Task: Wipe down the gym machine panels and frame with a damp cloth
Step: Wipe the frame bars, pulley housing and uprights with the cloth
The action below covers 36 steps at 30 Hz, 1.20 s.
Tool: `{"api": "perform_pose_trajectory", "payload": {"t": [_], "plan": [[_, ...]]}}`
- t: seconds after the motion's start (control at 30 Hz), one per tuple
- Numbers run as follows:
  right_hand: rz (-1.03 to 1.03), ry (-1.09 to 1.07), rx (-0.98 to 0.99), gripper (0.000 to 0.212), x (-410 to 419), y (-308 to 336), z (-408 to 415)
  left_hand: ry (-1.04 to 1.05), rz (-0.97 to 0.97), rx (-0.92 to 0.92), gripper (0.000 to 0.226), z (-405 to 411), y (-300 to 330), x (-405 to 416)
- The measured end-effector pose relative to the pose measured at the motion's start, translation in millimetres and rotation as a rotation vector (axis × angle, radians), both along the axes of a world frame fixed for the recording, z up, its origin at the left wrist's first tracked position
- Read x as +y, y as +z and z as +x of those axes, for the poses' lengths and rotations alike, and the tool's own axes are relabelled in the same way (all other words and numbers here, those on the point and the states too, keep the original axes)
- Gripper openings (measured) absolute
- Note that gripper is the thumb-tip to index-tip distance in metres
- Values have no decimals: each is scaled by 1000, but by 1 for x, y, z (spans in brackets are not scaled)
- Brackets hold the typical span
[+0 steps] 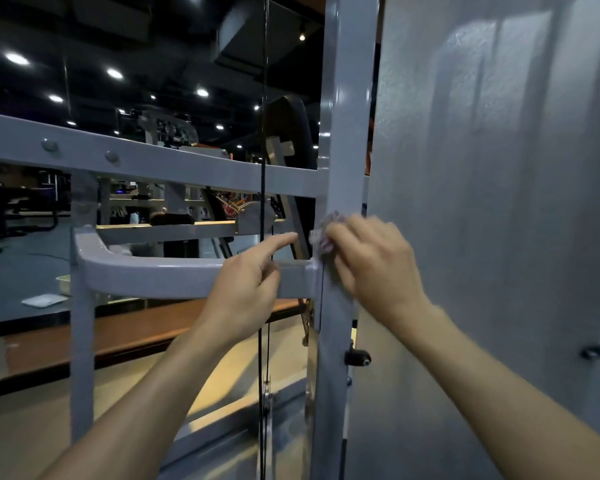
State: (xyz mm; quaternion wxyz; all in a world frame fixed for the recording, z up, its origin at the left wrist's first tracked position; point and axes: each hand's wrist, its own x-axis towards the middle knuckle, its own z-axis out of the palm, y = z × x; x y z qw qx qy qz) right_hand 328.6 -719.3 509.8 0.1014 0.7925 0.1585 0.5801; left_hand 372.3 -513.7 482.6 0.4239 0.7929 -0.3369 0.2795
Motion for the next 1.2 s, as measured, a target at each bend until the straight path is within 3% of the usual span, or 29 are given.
{"api": "perform_pose_trajectory", "payload": {"t": [0.17,0.27,0.37,0.43,0.63,0.7,0.8,0.93,1.2], "plan": [[-157,59,104,8,-5,-94,0,82,103,-105,52,5,-14,-11],[-306,0,80,5,-15,-69,-7,158,147,-125,54,1,-18,-19],[-111,-96,-106,8,-23,1,-8,199,190,-197,55,3,-21,-22],[-13,-100,-113,12,-20,19,-7,213,202,-223,55,4,-22,-24],[-282,-7,141,17,-12,-75,-18,240,231,-273,56,2,-26,-25],[-274,-18,107,16,-26,-56,-21,253,218,-281,56,3,-28,-26],[-116,-47,-110,7,-43,14,-22,271,194,-278,57,4,-29,-30],[27,-140,-208,18,-54,69,-8,265,174,-295,52,5,-33,-32],[-111,-9,35,18,-55,-67,-11,273,186,-308,54,7,-36,-31]]}}
